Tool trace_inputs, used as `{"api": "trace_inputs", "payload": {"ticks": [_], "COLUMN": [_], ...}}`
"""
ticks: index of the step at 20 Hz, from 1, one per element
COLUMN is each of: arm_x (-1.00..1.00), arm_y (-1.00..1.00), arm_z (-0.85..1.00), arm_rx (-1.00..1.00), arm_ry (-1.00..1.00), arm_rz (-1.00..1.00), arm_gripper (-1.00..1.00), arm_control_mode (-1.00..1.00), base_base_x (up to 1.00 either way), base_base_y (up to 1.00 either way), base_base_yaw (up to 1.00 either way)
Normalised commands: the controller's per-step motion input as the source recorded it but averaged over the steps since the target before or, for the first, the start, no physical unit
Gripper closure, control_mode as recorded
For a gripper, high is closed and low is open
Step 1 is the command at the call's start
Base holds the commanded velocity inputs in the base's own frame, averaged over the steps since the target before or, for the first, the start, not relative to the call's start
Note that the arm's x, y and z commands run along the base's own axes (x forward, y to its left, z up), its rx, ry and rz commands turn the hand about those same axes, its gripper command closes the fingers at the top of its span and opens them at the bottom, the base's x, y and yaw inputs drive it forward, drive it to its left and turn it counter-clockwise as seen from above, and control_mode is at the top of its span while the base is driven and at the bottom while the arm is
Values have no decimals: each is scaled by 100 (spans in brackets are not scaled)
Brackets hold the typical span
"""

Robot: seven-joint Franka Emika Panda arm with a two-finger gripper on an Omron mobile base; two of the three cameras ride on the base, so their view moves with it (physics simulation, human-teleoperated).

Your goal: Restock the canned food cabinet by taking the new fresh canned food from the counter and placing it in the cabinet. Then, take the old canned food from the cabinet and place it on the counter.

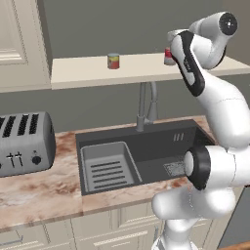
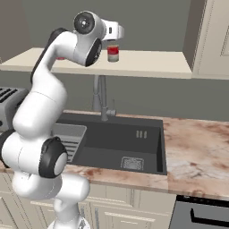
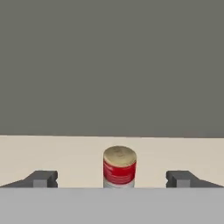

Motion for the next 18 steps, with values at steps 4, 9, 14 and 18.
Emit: {"api": "trace_inputs", "payload": {"ticks": [4,9,14,18], "arm_x": [-100,-100,-78,-21], "arm_y": [20,76,100,100], "arm_z": [61,22,2,-17], "arm_rx": [-1,-11,-16,-15], "arm_ry": [-11,1,16,31], "arm_rz": [6,9,3,-1], "arm_gripper": [-100,-100,-100,-100], "arm_control_mode": [-100,-100,-100,-100], "base_base_x": [0,0,0,0], "base_base_y": [0,0,0,0], "base_base_yaw": [0,0,0,0]}}
